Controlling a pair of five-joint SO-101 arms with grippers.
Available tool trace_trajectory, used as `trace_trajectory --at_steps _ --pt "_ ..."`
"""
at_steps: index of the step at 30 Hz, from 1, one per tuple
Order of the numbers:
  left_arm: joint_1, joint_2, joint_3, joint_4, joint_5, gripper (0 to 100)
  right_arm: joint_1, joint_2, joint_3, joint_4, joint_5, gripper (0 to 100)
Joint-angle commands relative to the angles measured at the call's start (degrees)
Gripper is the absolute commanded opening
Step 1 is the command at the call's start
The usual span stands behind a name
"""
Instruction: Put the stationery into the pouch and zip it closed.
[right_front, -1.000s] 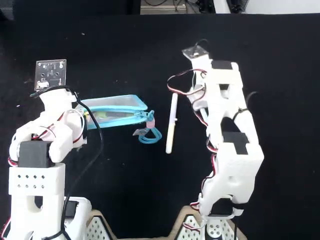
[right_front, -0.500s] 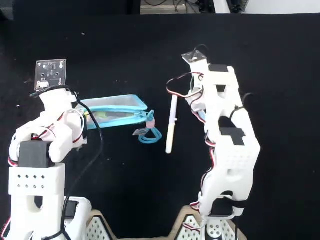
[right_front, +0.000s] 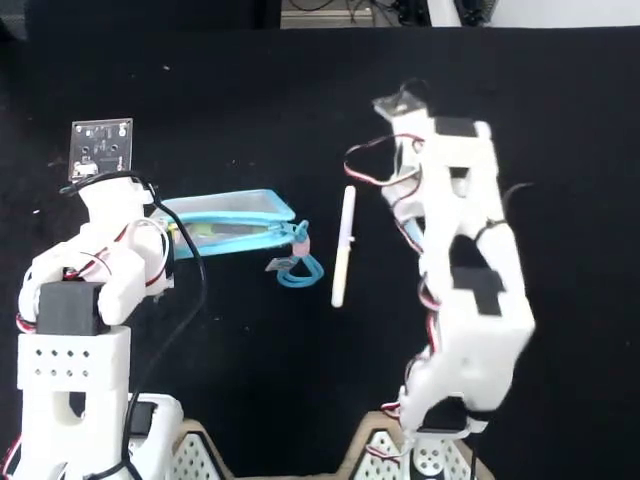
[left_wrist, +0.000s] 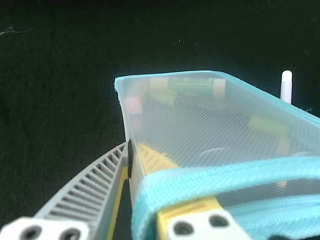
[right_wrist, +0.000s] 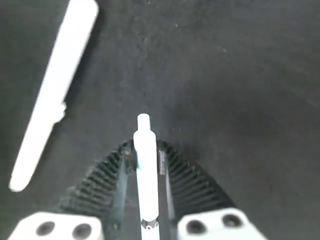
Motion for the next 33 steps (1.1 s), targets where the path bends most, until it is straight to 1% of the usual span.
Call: trace_trajectory --at_steps 1,6,13,17,19,24,27,33 --pt "-0.66 0.18 0.66 0.18 -0.35 3 -3.34 -17.36 2.42 4.13 0.26 1.0" --pt "-0.66 0.18 0.66 0.18 -0.35 3 -10.37 -35.21 10.24 4.66 -0.53 1.0" --pt "-0.66 0.18 0.66 0.18 -0.35 3 -21.54 -59.3 15.34 4.31 -11.87 1.1" --pt "-0.57 0.18 0.66 0.18 -0.35 3 -29.89 -69.85 15.52 2.11 -16.53 1.1" --pt "-0.57 0.18 0.66 0.18 -0.35 3 -33.76 -73.98 16.84 -0.97 -18.11 1.1" --pt "-0.57 0.18 0.66 0.18 -0.35 3 -41.76 -81.8 24.84 -12.48 -23.21 1.1" --pt "-0.57 0.18 0.66 0.18 -0.35 3 -44.13 -86.02 30.37 -21.27 -24.26 1.1" --pt "-0.57 0.18 0.66 0.18 -0.35 3 -48.7 -97.63 40.13 -37.27 -24.09 1.1"
